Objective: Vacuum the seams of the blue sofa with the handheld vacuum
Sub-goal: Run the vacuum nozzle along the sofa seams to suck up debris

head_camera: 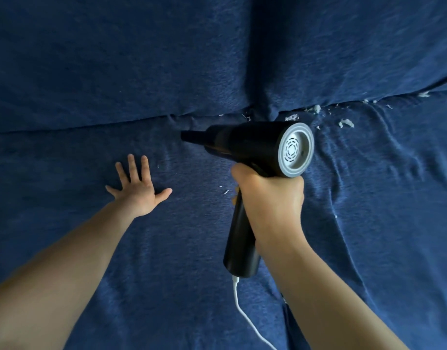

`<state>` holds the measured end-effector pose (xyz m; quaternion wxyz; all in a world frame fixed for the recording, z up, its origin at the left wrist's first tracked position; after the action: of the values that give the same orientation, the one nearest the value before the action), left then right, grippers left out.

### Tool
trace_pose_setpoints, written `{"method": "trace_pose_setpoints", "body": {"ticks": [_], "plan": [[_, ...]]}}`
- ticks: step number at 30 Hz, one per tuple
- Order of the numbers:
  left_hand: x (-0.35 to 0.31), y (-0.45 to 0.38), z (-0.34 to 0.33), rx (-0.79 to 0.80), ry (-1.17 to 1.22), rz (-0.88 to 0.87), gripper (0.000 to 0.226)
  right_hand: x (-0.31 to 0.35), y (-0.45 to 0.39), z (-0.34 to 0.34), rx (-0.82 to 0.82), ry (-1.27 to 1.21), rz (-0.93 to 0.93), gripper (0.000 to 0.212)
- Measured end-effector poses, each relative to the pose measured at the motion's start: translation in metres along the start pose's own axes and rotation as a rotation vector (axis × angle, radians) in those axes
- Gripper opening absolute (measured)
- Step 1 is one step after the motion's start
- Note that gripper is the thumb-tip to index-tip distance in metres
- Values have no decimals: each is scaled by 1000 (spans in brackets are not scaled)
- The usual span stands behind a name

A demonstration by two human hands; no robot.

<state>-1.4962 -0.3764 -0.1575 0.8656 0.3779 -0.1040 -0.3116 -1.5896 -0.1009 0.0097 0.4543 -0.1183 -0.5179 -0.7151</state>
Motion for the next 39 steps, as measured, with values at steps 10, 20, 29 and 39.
{"method": "trace_pose_setpoints", "body": {"ticks": [10, 20, 29, 39], "plan": [[0, 0, 2, -7, 30, -3, 110, -12, 18, -18, 164, 142, 63, 21], [-17, -3, 10, -35, 66, -29, 106, 3, -21, 39, -150, 62, 15, 27], [-114, -24, 23, 13, 41, -246, 98, 1, -58, 47, -219, -46, -96, 37], [-116, -31, 11, 58, -66, -168, 102, 10, -71, 45, -197, -84, -127, 41]]}}
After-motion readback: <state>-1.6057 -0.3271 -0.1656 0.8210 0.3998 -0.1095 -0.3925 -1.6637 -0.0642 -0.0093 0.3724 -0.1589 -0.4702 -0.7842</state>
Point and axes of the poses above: each hand's wrist, its own y-axis away from the middle knuckle, its own z-axis out of the back of the hand, x = y × z, the point moved 8 cm from there along -y, towards the middle knuckle, and after that the axes turned 14 degrees about y, right-handed, at the moved point
